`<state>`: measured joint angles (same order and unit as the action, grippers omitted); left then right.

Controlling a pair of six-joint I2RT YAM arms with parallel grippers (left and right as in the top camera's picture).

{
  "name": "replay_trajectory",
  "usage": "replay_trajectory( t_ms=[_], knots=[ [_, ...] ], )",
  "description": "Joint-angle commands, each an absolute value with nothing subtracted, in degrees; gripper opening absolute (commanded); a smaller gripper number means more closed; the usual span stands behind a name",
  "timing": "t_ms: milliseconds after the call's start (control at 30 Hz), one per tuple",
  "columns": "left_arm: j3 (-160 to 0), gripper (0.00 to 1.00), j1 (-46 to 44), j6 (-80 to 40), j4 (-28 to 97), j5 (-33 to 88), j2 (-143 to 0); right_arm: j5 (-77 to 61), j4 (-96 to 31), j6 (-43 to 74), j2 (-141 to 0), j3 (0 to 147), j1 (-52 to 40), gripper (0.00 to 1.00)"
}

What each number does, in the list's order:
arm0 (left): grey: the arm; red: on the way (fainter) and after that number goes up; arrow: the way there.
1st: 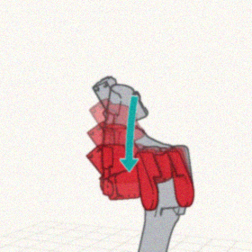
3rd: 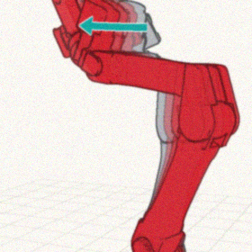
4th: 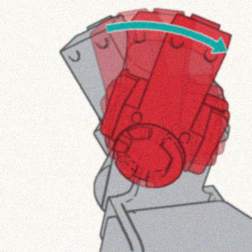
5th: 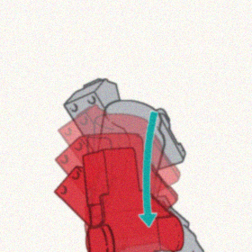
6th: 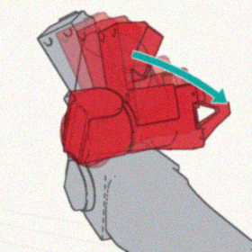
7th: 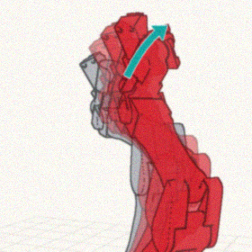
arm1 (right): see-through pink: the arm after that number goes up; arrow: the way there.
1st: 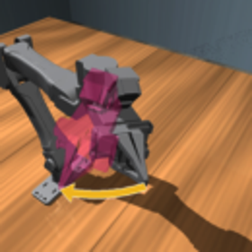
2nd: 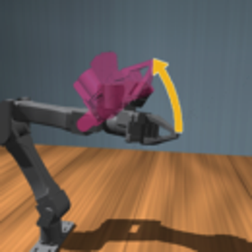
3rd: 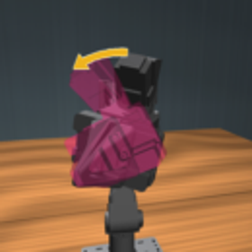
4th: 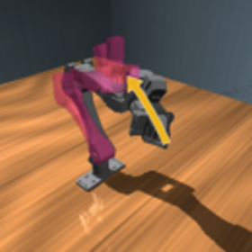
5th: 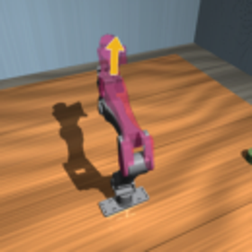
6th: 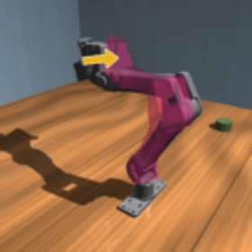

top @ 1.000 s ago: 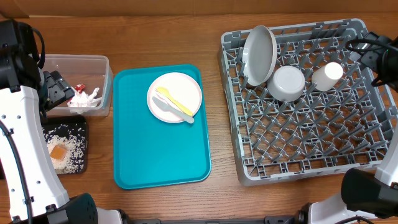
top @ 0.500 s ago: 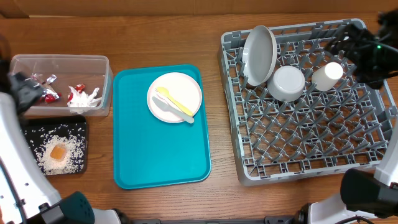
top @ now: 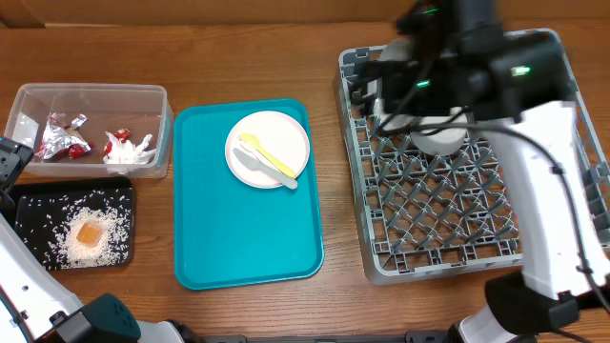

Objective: Sort waste into correct bins and load items into the dishwasher rack
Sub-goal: 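Reach the right gripper to the pink plate and grasp the grey knife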

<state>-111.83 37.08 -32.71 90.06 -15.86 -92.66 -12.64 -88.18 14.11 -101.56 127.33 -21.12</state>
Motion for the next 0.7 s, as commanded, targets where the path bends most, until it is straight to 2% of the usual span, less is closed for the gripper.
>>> replay_trajectory(
  t_ms=[0,333,667],
  knots=[
    [-111.98,1.00,37.10,-33.45,90.13,-15.40,-92.25,-5.58,-87.18,16.97,-105.30,127.44,-26.70,1.00],
    [-111.98,1.00,37.10,-33.45,90.11,-15.40,-92.25,-5.15,-83.70,12.80,-119.11,127.42,-36.91,0.99],
    [-111.98,0.99,37.10,-33.45,90.11,-15.40,-92.25,-3.88,-78.98,11.73,-130.61,127.42,-41.60,0.84]
  ],
)
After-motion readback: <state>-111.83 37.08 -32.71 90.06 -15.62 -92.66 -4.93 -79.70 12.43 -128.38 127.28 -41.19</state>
